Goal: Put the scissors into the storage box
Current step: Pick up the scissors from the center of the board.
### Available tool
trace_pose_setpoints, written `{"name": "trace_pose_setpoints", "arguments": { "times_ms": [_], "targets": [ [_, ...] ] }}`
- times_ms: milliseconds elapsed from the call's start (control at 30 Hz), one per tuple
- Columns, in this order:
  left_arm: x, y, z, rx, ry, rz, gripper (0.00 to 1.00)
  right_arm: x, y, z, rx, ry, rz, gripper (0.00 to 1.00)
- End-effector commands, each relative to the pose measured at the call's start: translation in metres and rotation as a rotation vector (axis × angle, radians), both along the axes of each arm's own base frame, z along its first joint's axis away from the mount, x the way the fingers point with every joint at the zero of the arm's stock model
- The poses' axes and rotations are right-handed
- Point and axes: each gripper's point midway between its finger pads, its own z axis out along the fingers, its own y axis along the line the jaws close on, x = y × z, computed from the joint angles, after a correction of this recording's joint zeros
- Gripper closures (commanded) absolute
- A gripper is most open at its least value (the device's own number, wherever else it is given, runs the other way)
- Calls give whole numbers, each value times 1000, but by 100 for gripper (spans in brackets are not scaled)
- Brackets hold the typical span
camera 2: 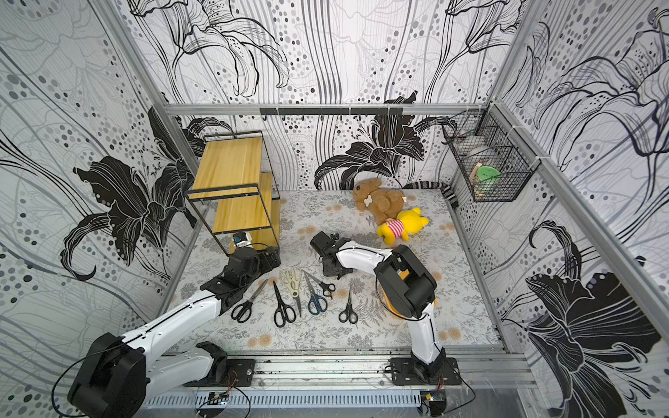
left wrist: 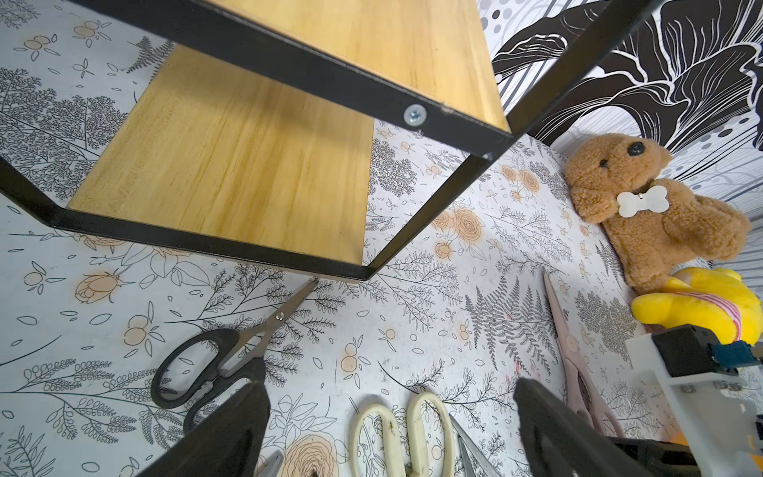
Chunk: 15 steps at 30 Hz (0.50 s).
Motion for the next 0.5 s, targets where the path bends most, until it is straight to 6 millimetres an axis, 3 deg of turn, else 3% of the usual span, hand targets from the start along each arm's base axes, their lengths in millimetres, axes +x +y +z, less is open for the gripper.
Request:
{"name": "trace_pose_setpoints", "arguments": {
  "times_ms": [0,200,333,467],
  "targets": [
    [-2,-10,-4,-46,21,-36,3,15,2,46,21,-132,43,95],
    [-14,-52,-16,-180,93,-127,3,11,-17,96,-2,-234,71,97],
    [-18,-80,-11,-201,81,-165,3,-6,-44,124,-11,-261,62,97],
    [-14,-109,-3,-197,74,-215,3,-29,-80,136,-34,-237,35,98]
  ]
}}
